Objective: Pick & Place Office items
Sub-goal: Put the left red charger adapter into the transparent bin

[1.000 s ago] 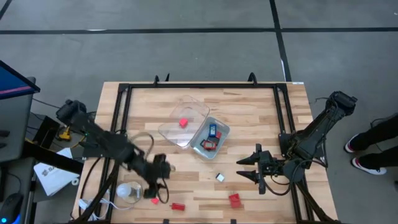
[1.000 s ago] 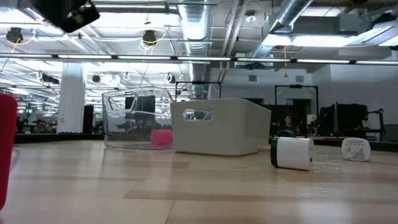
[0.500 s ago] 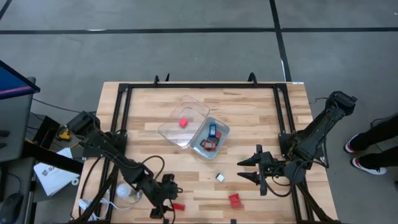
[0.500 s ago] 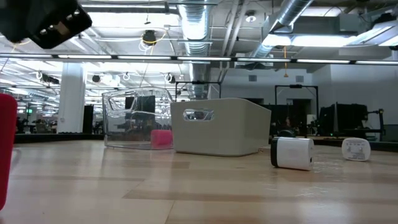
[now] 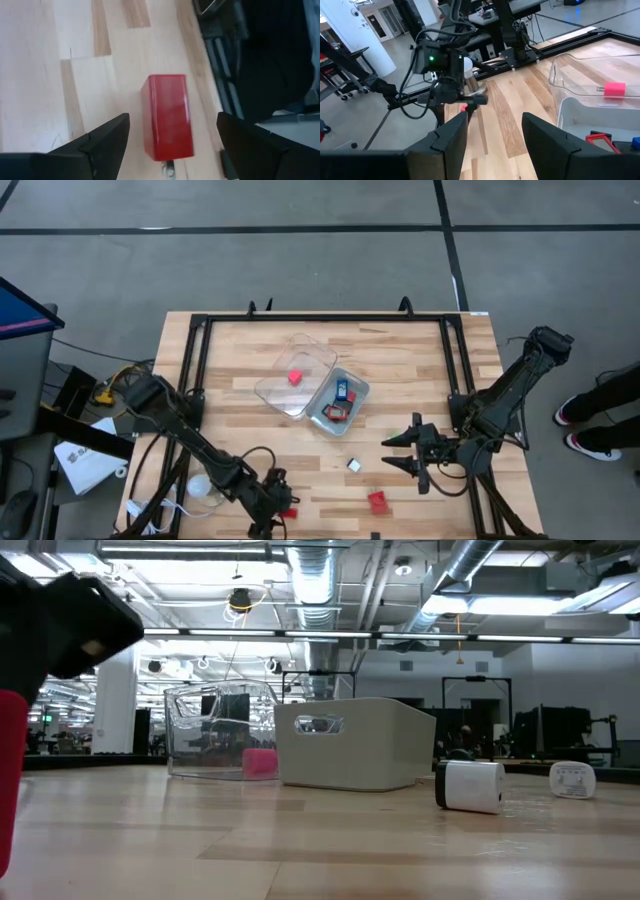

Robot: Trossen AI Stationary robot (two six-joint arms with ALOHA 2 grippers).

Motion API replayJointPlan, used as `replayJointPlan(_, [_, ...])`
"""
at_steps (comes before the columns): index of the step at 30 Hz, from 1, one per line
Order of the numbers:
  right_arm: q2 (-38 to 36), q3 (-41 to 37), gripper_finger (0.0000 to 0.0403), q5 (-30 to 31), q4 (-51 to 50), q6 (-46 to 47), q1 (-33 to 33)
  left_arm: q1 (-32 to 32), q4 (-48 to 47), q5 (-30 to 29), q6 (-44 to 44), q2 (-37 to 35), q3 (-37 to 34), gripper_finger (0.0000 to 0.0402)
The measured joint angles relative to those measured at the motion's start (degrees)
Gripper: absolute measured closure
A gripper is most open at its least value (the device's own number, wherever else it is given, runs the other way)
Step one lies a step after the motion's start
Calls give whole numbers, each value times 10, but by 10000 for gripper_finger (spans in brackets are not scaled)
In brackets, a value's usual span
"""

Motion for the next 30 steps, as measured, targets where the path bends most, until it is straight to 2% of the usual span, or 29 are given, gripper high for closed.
replayJointPlan(6, [0,0,221,0,-2,0,0,1,-4,-4,-2,23,3,112])
replayJointPlan(10, [0,0,221,0,-2,0,0,9,-7,-26,-2,27,3,141])
replayJointPlan(13, [0,0,221,0,-2,0,0,13,-7,-46,-2,27,4,179])
replayJointPlan(19, [0,0,221,0,-2,0,0,22,-8,-50,-3,25,4,289])
replayJointPlan(24, [0,0,221,0,-2,0,0,30,10,-63,37,7,3,289])
replayJointPlan(30, [0,0,221,0,-7,0,0,36,86,-125,158,-68,4,289])
